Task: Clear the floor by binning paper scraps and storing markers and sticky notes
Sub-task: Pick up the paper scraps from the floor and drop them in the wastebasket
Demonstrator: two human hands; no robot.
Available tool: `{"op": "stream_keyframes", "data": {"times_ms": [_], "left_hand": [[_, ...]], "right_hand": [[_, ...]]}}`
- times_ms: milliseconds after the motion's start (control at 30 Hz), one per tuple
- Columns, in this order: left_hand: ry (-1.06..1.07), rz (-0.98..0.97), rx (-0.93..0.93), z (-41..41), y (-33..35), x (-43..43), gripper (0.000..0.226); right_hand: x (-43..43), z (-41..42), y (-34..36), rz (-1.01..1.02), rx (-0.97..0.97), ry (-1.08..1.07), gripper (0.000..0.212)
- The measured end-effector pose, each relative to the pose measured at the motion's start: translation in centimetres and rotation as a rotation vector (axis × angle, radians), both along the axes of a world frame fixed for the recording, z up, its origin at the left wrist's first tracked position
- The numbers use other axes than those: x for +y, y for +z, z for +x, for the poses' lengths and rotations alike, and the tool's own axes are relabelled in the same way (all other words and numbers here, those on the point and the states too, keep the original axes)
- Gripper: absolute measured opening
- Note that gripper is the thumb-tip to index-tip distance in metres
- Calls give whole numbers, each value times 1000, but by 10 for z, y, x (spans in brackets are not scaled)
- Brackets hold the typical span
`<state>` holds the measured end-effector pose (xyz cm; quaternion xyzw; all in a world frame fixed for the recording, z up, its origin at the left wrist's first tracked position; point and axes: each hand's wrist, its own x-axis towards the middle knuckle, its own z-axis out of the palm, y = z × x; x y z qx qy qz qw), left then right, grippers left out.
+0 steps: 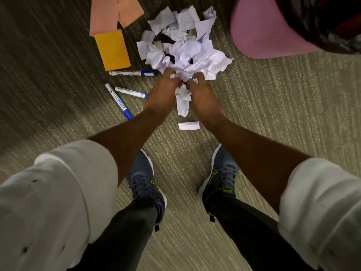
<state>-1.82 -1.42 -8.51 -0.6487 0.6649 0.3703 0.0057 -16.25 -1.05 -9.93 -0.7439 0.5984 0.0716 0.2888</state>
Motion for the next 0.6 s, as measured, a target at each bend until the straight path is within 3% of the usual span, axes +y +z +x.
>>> {"op": "stream_keyframes", "data": {"times_ms": [433, 600], "left_hand": [[127, -39, 23, -20, 183, -17, 37], [167, -80, 65, -37, 266, -42, 42]], "right_hand": [[-30, -14, 195, -28, -64, -109, 39], [-55, -27, 277, -19, -224, -199, 27]]}}
